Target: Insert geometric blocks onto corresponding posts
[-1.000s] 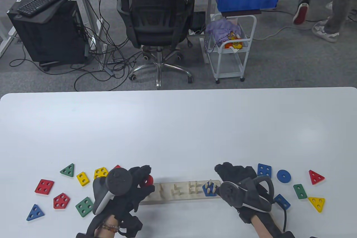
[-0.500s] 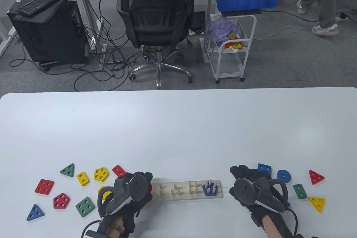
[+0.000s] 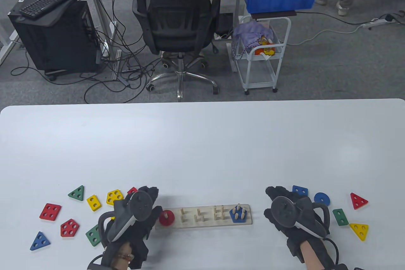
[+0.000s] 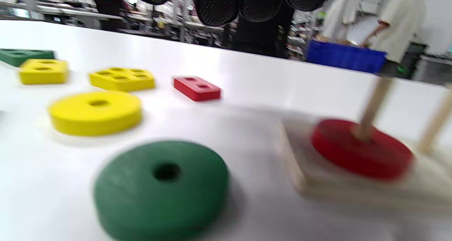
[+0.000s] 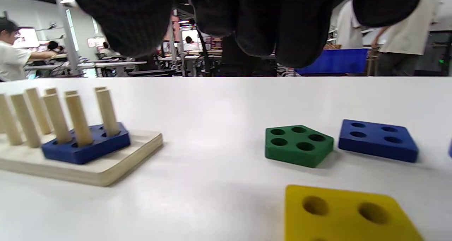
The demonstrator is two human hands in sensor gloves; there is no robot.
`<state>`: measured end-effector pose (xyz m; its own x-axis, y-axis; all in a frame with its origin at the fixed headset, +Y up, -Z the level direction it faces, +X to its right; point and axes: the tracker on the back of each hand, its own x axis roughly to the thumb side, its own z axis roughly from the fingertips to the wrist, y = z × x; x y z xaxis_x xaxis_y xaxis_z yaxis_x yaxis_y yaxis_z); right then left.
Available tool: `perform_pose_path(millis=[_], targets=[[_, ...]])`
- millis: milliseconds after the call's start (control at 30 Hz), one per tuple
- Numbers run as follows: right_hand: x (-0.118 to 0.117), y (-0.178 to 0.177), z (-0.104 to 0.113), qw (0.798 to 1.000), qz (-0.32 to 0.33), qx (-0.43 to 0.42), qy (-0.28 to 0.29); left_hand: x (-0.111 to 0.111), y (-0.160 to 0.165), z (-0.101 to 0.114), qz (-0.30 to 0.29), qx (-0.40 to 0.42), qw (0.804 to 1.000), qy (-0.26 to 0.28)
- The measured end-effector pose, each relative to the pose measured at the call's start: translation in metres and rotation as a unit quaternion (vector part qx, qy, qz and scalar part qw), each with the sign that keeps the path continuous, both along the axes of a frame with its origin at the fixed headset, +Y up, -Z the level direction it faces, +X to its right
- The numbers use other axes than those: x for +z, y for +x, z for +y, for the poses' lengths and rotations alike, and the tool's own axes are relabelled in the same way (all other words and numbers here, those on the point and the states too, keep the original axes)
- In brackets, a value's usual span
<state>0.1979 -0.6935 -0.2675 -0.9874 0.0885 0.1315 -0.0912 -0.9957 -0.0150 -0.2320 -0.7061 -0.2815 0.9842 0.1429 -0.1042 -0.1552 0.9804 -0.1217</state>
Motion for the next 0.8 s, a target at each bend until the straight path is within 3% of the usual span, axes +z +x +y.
perform_pose_path(millis=[133,267,400,800], targets=[[-0.008,0.020,-0.004,0.998,-0.056,-0.008,-0.005,0.000,-0.019,0.007,0.049,-0.010,0.999,0.023],[-0.021,0.030,-0.017,0.995,-0.091,0.014,-0.042,0.000,-0.023,0.008,0.056,-0.025,0.998,0.024],[-0.034,0.023,-0.028,0.979,-0.097,0.109,-0.145,0.000,-0.021,0.007,0.060,-0.058,0.996,0.027],[-0.059,-0.006,-0.048,0.966,-0.057,0.192,-0.164,-0.001,-0.018,0.004,0.055,-0.071,0.996,0.022]])
